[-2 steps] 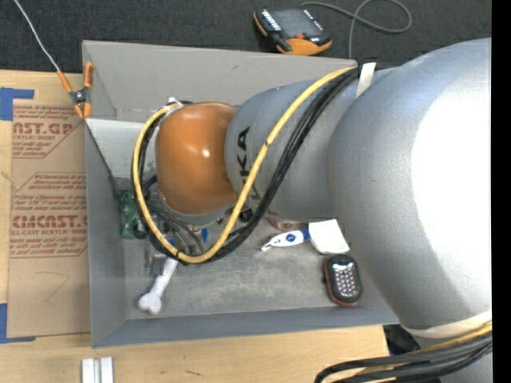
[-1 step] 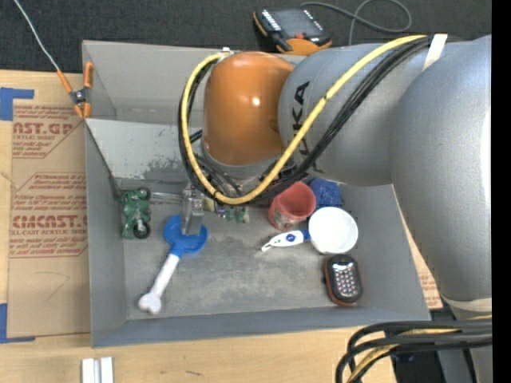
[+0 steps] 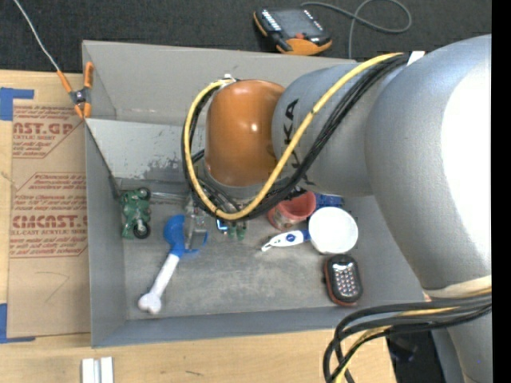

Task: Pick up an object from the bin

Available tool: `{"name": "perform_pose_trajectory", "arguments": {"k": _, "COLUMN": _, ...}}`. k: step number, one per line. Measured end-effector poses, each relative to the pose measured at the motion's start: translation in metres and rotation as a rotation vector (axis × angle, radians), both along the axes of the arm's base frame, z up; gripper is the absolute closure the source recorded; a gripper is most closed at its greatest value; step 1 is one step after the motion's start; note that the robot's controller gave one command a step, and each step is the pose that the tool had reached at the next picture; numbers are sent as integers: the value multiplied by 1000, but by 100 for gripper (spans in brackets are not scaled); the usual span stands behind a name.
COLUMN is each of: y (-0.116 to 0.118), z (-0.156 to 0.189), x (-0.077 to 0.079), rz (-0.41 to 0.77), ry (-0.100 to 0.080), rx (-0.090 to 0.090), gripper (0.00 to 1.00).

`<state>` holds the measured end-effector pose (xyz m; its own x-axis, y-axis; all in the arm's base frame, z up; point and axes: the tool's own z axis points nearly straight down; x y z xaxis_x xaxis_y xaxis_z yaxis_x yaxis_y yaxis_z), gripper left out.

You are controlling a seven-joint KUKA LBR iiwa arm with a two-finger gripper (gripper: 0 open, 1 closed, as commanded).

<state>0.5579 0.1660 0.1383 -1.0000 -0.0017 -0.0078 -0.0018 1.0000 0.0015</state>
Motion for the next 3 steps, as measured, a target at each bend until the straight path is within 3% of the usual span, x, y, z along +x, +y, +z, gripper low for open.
{"name": "perform_pose_trajectory", "arguments": {"k": 1, "y": -27, "z": -69, "x": 35, "rz": 73, "ry": -4, "rx": 1, "gripper": 100}}
{"name": "perform_pose_trajectory", "arguments": {"k": 2, "y": -30, "z": -67, "x": 13, "rz": 470, "ry": -11, "rx": -2, "gripper": 100}}
{"name": "perform_pose_trajectory", "arguments": {"k": 3, "y": 12, "z": -41, "x": 20, "rz": 538, "ry": -17, "rx": -1, "gripper": 100}}
